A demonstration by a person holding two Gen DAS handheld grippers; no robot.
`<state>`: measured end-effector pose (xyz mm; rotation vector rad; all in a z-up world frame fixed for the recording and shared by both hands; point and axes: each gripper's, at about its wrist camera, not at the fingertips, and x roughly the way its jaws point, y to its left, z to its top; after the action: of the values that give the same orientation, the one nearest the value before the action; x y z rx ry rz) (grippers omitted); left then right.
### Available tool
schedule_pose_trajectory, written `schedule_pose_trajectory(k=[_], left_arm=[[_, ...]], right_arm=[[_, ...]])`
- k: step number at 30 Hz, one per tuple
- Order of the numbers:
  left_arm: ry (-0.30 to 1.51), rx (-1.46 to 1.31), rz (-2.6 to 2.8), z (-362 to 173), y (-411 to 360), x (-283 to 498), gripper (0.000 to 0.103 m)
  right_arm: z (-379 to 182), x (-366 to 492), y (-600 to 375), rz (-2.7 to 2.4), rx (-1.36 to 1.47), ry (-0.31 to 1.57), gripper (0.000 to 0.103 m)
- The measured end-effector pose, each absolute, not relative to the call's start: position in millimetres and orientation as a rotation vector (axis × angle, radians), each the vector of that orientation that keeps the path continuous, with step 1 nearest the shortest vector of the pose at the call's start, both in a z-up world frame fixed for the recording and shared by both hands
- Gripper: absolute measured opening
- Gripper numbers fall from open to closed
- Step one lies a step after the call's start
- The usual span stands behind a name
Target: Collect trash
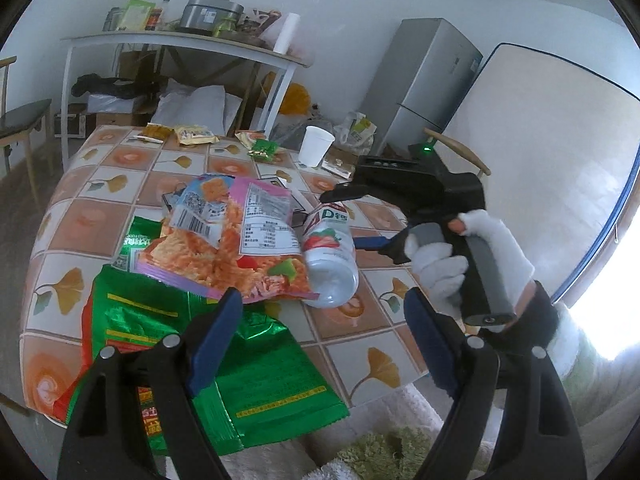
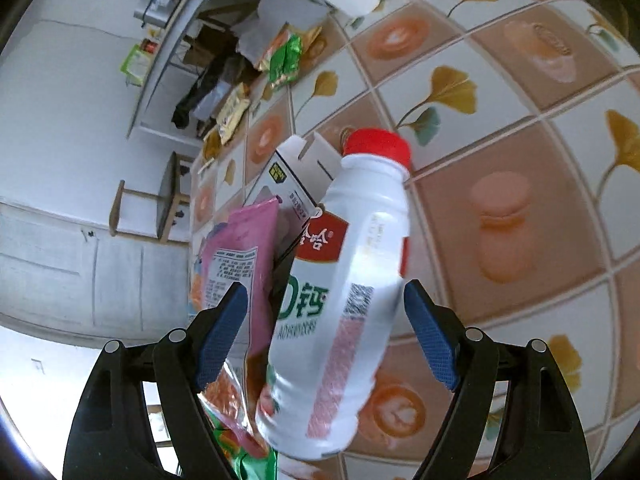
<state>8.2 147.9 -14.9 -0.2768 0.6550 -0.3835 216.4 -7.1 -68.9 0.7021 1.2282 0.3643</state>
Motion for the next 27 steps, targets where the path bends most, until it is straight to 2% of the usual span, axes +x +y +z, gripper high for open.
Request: schedule_pose_trajectory(k=[4, 18, 27], left_arm=[[0.660, -0.271, -0.395, -21, 144, 10, 0.081], [0.684, -0.281, -0.432, -20, 132, 22, 0.081], [0.737, -0.364, -0.256, -2, 198, 55, 0.080]], right_arm=[[-79, 225, -5, 0.365, 0.702, 1.263, 0.062], [-69, 204, -72, 0.390, 0.603, 1.226, 0.058], [-60, 183, -103, 0.291, 0.429, 1.181, 0.058]])
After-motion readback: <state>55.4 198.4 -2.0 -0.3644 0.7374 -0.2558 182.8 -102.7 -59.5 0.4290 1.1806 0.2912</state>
